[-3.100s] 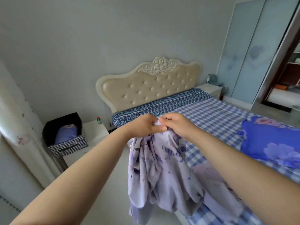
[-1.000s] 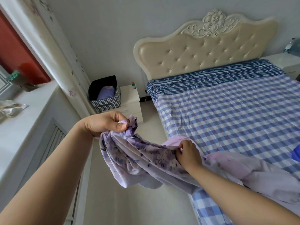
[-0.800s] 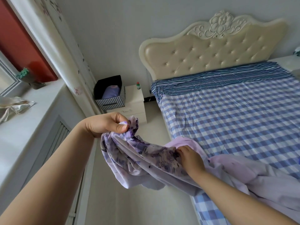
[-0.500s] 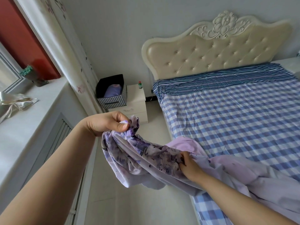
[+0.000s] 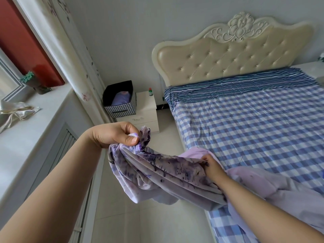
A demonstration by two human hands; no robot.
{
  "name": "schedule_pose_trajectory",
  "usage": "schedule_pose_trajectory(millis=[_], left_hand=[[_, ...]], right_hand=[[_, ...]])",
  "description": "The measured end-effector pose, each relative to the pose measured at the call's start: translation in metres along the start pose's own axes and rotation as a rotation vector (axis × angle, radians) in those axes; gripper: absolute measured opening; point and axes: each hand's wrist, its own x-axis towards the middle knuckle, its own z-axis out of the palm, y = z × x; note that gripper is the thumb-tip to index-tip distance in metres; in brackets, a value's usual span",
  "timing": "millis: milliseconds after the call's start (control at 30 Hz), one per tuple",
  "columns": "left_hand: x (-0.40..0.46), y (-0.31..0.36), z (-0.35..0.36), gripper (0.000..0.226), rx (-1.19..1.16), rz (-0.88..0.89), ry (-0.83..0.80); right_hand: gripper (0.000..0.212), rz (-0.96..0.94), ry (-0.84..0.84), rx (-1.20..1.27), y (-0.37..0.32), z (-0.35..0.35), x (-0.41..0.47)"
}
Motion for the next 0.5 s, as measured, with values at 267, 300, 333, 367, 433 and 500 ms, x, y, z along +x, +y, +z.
schedule_pose_trajectory(millis=[267,300,333,367,433,500], left_hand=[[-0.004,0.025,0.013,0.023,0.051,0.058,-0.083],[-0.006,0.025,0.012,0.023,0.048,0.058,-0.083],[-0.008,0.024,0.012,0.022,0.043,0.054,-0.083],[-0.011,0.023,0.011,0.021,0.035,0.046,-0.084],[-0.016,0.019,0.010,0.020,0.019,0.033,-0.082],[-0.020,0.014,0.010,0.022,0.020,0.033,-0.068]], right_hand=[[0.047,-0.232,-0.546,-0.483,-0.052,0.013,0.010],[0.042,-0.273,-0.552,-0.507,-0.052,0.018,0.013],[0.033,-0.294,-0.549,-0.512,-0.049,0.022,0.017],[0.026,-0.299,-0.539,-0.527,-0.048,0.024,0.017],[0.020,-0.301,-0.517,-0.479,-0.045,0.027,0.021],[0.021,-0.329,-0.541,-0.425,-0.048,0.029,0.020]])
